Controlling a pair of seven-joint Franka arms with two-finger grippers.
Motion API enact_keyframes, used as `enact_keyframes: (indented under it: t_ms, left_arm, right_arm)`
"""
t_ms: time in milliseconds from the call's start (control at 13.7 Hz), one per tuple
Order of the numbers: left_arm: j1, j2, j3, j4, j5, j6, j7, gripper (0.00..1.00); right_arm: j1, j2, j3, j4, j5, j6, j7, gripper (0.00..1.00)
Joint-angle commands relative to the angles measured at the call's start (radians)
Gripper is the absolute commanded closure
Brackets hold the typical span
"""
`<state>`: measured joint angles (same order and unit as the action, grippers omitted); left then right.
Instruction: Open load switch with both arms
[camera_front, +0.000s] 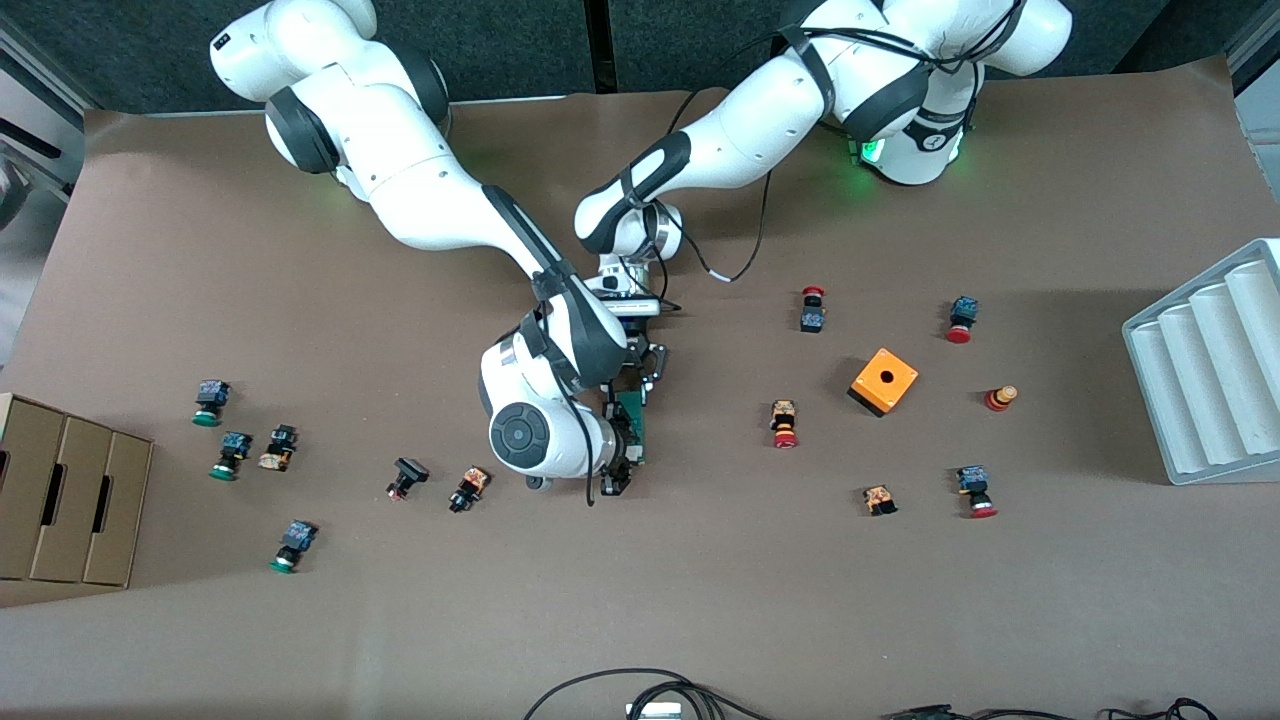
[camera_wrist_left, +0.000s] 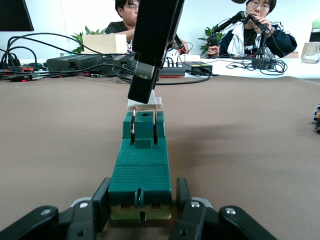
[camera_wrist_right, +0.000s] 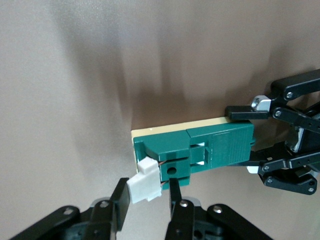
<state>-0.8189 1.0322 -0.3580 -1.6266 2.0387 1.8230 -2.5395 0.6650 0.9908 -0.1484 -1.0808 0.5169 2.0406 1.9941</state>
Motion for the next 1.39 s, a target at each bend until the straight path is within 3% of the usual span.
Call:
enact_keyframes:
  t_ms: [0,1317]
  left_arm:
    - [-0.009,-0.008,0.007,0.013,0.014,0.009,0.019,0.43]
    - [-0.009,-0.009,0.007,0.016,0.015,0.007,0.019,0.43]
  right_arm:
    - [0.013,-0.052,0.007,-0.07,-0.018,-0.019,0.0,0.62]
    - [0.025,-0.135,0.013,-0.166,-0.034,-0.017,-0.02,0.64]
